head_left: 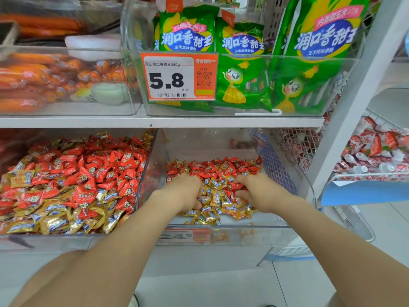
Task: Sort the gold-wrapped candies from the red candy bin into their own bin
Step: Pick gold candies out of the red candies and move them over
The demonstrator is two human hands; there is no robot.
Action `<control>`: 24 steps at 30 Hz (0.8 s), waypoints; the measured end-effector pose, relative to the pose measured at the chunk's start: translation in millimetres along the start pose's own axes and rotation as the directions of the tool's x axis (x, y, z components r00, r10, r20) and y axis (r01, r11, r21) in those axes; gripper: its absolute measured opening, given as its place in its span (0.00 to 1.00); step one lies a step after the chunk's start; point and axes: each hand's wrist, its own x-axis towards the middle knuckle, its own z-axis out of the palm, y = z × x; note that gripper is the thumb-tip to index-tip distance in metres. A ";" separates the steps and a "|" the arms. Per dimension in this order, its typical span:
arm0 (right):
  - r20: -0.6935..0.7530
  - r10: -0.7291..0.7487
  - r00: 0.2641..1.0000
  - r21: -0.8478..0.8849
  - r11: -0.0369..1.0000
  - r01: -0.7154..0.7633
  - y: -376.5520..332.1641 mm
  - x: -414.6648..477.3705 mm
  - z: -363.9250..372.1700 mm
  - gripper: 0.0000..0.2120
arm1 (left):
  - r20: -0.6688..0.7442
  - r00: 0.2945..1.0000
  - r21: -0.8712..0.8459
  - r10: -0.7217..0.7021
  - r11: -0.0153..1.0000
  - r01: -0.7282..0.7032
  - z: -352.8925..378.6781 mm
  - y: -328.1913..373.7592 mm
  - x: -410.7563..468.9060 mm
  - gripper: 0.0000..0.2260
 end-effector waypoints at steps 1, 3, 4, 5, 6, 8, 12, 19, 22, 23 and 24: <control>-0.001 0.007 1.000 0.046 0.999 -0.007 0.4 -1.1 -1.4 0.12 | -0.005 1.000 0.011 0.002 1.000 -0.002 1.3 -0.9 1.2 0.13; -0.011 0.015 1.000 0.144 0.990 -0.013 0.7 -4.4 -7.0 0.18 | 0.015 1.000 0.038 0.005 0.999 -0.005 2.5 0.0 1.8 0.12; -0.024 0.022 0.999 0.198 0.980 -0.017 0.8 -6.5 -10.9 0.19 | 0.020 1.000 0.059 0.015 0.998 -0.016 3.1 0.6 2.0 0.12; -0.041 0.027 0.999 0.251 0.968 -0.016 0.7 -8.4 -14.7 0.19 | 0.029 0.999 0.080 0.022 0.996 -0.025 3.8 2.1 1.9 0.12; -0.060 0.031 0.998 0.308 0.951 -0.011 -0.5 -10.5 -18.6 0.18 | 0.038 0.999 0.105 0.029 0.994 -0.033 4.3 3.9 0.9 0.13; -0.059 0.057 0.997 0.457 0.889 -0.024 -6.1 -15.7 -24.2 0.20 | 0.056 0.997 0.147 0.047 0.988 -0.054 3.9 7.4 -2.2 0.13; 0.027 0.092 0.995 0.713 0.696 -0.084 -14.2 -30.8 -35.9 0.14 | -0.039 0.991 0.066 0.125 0.990 -0.122 -5.9 18.6 -17.2 0.10; 0.017 -0.053 0.998 0.824 0.567 0.016 -57.0 -58.2 -49.2 0.11 | -0.318 0.942 -0.272 0.111 0.940 -0.203 -31.7 18.2 -64.4 0.11; -0.141 -0.038 0.989 0.776 0.617 0.134 -100.4 -62.8 -49.3 0.09 | -0.424 0.898 -0.247 0.113 0.940 -0.235 -43.1 5.4 -100.9 0.09; -0.213 -0.047 0.976 0.747 0.636 0.193 -116.7 -63.1 -47.7 0.08 | -0.471 0.876 -0.214 0.100 0.951 -0.224 -46.5 -4.0 -111.7 0.09; -0.296 -0.063 0.953 0.693 0.672 0.260 -134.0 -63.2 -45.1 0.07 | -0.519 0.852 -0.195 0.068 0.961 -0.196 -50.2 -16.6 -119.9 0.09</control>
